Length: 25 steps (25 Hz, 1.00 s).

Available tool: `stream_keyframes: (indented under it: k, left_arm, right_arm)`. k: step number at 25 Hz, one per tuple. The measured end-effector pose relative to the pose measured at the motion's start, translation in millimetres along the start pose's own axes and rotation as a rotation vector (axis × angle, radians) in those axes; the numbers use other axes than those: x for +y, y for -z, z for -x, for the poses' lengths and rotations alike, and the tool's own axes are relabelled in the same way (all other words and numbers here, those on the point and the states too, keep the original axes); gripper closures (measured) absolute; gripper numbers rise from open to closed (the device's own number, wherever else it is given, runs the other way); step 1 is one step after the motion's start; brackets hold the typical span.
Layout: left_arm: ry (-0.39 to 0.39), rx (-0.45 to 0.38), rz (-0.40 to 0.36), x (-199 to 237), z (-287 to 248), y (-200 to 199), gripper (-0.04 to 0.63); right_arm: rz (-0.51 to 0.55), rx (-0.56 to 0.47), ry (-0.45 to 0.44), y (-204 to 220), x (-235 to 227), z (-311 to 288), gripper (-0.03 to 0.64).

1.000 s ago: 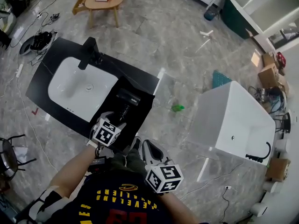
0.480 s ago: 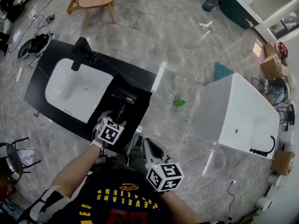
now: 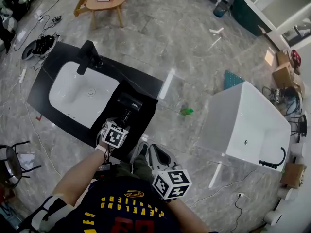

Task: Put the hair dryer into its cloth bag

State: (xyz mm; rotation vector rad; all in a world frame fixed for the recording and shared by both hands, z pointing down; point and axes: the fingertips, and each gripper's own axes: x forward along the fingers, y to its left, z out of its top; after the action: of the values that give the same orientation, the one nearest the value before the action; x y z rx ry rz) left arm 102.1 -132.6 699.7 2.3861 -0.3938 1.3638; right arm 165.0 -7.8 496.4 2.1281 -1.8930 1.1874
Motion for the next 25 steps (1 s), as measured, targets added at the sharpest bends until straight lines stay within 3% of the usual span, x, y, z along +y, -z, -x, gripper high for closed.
stream_keyframes:
  k: [6, 12, 17, 22, 25]
  left_arm:
    - [0.021, -0.009, -0.022, 3.1, 15.9, -4.7, 0.354]
    - [-0.002, -0.115, -0.062, 2.8, 52.7, -8.6, 0.355]
    - [0.042, -0.174, -0.014, 8.2, 103.9, 10.5, 0.354]
    - [-0.061, -0.180, 0.014, 35.5, 154.2, 69.3, 0.354]
    - [-0.109, -0.170, 0.052, 49.0, 180.2, 112.6, 0.354]
  right_arm:
    - [0.007, 0.011, -0.021, -3.6, -7.1, 4.2, 0.609]
    - [0.044, 0.050, -0.063, 0.5, -7.5, -10.3, 0.609]
    - [0.163, 0.164, -0.193, 12.4, 20.7, -43.8, 0.607]
    - [0.396, 0.286, -0.349, 40.2, 68.8, -78.6, 0.607]
    - [0.555, 0.367, -0.378, 72.9, 86.7, -103.2, 0.606]
